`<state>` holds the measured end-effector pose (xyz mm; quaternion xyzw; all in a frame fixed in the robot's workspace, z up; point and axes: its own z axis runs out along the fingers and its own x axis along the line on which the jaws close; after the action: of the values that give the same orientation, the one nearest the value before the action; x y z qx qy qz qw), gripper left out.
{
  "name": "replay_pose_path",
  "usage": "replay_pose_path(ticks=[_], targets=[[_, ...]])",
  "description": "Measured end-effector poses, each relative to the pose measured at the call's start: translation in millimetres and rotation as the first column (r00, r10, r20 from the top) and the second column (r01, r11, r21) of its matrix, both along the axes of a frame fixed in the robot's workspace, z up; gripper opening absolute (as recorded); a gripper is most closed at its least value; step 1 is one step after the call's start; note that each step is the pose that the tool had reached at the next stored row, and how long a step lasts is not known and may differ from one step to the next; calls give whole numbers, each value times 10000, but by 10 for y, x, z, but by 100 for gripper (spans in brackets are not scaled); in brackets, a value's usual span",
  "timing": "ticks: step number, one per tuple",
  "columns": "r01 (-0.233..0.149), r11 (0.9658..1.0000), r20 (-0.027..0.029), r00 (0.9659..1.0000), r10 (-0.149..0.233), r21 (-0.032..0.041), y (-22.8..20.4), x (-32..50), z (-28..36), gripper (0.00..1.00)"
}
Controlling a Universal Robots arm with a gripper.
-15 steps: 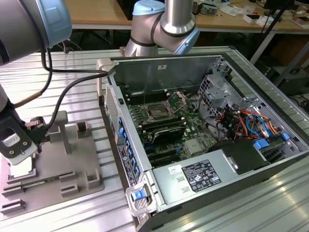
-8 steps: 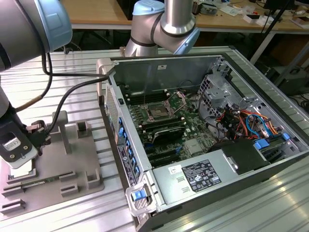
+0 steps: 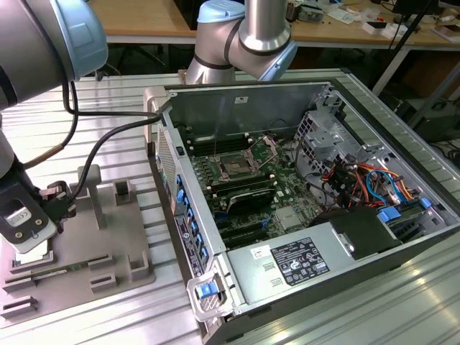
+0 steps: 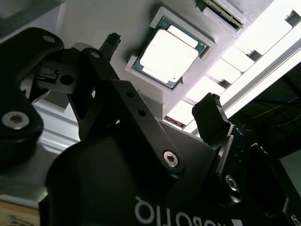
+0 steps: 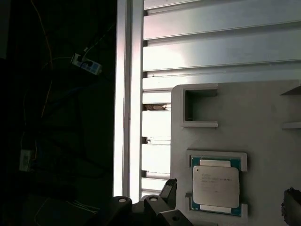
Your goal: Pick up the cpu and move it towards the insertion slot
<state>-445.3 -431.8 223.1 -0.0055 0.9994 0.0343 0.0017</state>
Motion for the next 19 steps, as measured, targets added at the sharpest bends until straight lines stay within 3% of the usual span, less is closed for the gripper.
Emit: replay_pose_path(ticks=[2,3,6,8,9,14,19], targets=[[0,10000,1,10000,0,-3,-2,0,-9,91],[0,10000,3,10000,0,-3,-2,1,-17,98],[0,10000,2,10000,0,-4,-2,0,-58,98],[0,10000,1,10000,0,-4,-2,0,-92,96],[-1,10000,0,10000,1,-5,-4,0,-113,89],[-71,10000,-6,10000,71,-5,-26,-13,-175,89],[-98,10000,-6,10000,98,-4,-28,-15,-184,89]])
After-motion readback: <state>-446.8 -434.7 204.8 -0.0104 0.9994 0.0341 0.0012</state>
